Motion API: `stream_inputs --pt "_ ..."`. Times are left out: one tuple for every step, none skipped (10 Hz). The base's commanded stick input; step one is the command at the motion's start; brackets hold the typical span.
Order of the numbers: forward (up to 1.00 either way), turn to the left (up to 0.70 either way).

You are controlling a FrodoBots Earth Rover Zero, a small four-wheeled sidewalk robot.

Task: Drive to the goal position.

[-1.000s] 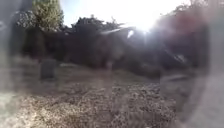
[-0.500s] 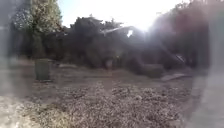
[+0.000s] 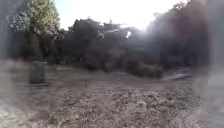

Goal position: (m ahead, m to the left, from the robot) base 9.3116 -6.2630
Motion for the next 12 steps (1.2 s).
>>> stream_inputs --pt "0.7 0.0" --pt "0.7 0.0" --pt "0.7 0.0" --pt "0.7 0.0" --pt "0.7 0.0" --pt "0.7 0.0" --pt "0.7 0.0" --pt "0.7 0.0" --pt "0.7 0.0" --pt "0.7 0.0" --pt "0.7 0.0" --pt "0.7 0.0"
